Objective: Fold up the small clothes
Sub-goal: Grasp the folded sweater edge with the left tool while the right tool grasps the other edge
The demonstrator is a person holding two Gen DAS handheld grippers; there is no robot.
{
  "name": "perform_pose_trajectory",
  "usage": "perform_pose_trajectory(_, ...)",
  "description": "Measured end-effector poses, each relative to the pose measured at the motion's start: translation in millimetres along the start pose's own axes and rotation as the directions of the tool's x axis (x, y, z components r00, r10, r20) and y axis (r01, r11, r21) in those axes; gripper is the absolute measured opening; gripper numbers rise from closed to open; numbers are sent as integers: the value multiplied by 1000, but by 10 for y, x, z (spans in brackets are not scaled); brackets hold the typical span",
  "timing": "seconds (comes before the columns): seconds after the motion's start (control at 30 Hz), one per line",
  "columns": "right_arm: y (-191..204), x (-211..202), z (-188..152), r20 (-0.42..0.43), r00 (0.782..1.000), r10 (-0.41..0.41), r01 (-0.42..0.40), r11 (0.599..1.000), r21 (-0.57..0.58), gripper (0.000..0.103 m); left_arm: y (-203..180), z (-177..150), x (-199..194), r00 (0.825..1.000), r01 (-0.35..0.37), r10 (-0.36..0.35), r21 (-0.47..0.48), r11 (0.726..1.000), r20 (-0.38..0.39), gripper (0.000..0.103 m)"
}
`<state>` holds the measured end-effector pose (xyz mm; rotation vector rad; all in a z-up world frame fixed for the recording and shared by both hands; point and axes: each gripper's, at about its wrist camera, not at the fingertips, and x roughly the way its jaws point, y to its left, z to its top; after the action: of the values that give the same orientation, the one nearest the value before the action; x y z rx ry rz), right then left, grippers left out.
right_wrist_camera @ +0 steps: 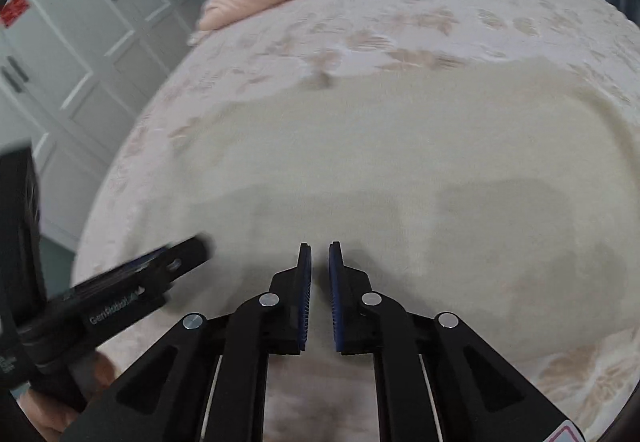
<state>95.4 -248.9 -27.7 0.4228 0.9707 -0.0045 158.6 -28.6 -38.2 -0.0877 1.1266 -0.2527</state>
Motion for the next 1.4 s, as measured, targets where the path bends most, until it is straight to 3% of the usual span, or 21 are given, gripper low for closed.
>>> perform_pose_trajectory(0.1,-756,-301,-76,38,989,-142,137,984,111,4,422,-84,11,999,-41,41,-58,997,0,45)
perform_pose_trajectory(0.2,-1586,-634,-277,34,954,-298,281,926,253,0,855,-124,-56,1000,17,-17,-128,992,4,29)
perform_pose_trajectory(0.3,-2209,-893,-432,41,979,-201,170,907,385,0,965,-181,-53,997,77,-76,-141,987,9,27)
perform_pose_trajectory(0.33,-2175,-990,-413,46,973,-227,194,908,370,14,938,-202,-63,998,69,-66,-139,988,20,28)
perform_pose_trajectory(0.37,-2071,-1083,-376,54,956,-287,254,908,333,20,891,-224,-87,998,61,-57,-139,988,29,31)
perform_pose_trajectory(0.4,-1991,-1144,-374,63,944,-323,288,904,315,38,846,-237,-145,997,67,-61,-146,987,44,37)
perform_pose_trajectory(0.43,-1917,-1227,-377,94,947,-307,266,915,305,54,814,-262,-226,995,89,-80,-162,983,60,54)
perform_pose_trajectory(0.47,-1888,-1267,-400,109,950,-292,245,916,317,59,805,-290,-307,993,106,-92,-184,977,79,72)
perform_pose_trajectory(0.57,-1946,-1191,-567,90,969,-232,179,901,394,64,883,-496,-569,989,86,-47,-295,952,138,91)
perform_pose_trajectory(0.67,-2071,-906,-687,33,990,-136,102,864,493,66,1149,-737,-500,992,117,-86,-427,897,91,91)
perform_pose_trajectory(0.73,-2084,-850,-730,73,994,-78,25,836,548,66,1342,-828,-335,991,131,-126,-538,833,47,91)
perform_pose_trajectory(0.9,-2090,-742,-550,137,991,9,-95,763,640,66,1549,-717,-100,976,213,-187,-701,681,115,96)
perform_pose_trajectory(0.93,-2069,-728,-518,141,990,12,-101,759,643,44,1554,-695,-73,976,211,-182,-714,667,118,96)
perform_pose_trajectory(0.97,-2050,-720,-475,153,988,18,-113,760,640,22,1562,-645,-55,977,210,-174,-728,653,125,93)
perform_pose_trajectory(1.0,-2027,-722,-424,151,988,22,-114,767,631,17,1567,-575,-40,975,218,-176,-731,646,135,84)
perform_pose_trajectory(1.03,-2007,-754,-377,155,988,28,-120,768,629,16,1569,-518,-33,968,246,-205,-719,650,145,39)
perform_pose_trajectory(1.07,-1971,-847,-332,179,983,34,-139,773,618,16,1559,-446,1,960,263,-250,-707,657,125,23)
perform_pose_trajectory(1.17,-1891,-1181,-278,211,977,34,-151,806,572,14,1567,-375,-190,947,294,-298,-697,655,119,14)
perform_pose_trajectory(1.27,-1881,-1466,-446,189,982,18,-121,826,550,14,1538,-406,-515,938,324,-324,-650,688,125,12)
perform_pose_trajectory(1.33,-1927,-1473,-600,136,990,-31,-49,836,546,15,1528,-550,-612,942,306,-323,-640,705,94,12)
perform_pose_trajectory(1.4,-2048,-1302,-771,71,996,-43,-5,823,567,16,1477,-703,-547,961,238,-276,-608,757,32,12)
